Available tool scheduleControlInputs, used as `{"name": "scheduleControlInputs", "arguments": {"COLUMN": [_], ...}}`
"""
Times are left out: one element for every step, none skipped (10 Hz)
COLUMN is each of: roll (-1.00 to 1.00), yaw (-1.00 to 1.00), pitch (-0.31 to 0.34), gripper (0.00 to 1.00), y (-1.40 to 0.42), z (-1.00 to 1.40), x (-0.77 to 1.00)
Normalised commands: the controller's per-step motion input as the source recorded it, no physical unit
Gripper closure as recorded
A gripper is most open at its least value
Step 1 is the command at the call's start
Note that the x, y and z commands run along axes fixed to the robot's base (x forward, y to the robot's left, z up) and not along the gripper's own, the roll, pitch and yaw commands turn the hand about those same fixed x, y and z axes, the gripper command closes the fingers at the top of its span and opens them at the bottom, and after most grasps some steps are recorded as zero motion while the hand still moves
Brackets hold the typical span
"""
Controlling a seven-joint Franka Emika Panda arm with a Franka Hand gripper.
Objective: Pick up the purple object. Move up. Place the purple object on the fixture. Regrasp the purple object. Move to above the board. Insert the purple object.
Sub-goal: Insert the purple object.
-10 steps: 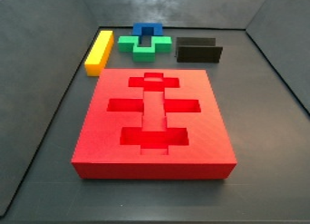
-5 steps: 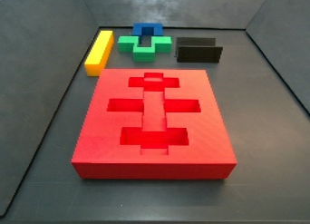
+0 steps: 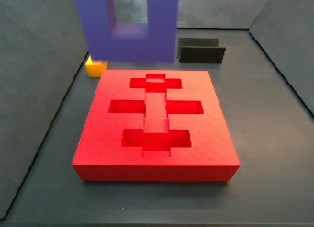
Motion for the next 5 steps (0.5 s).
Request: {"name": "scheduleControlInputs", "arguments": {"roll": [-0.01,0.06,0.24,0.35,0.34], "yaw": [0.16,0.22,0.23,0.27,0.24], "pitch": [-0.029,-0.043,-0.006,0.0,0.0], "gripper": [1.0,1.0,1.0,1.0,1.0], "y": [-0.6,-0.66,-0.52,-0.37,-0.3], "z": [-0.96,-0.78,-0.62,-0.49,-0.4], "x": [0.41,0.31,0.36,0.37,0.23]}}
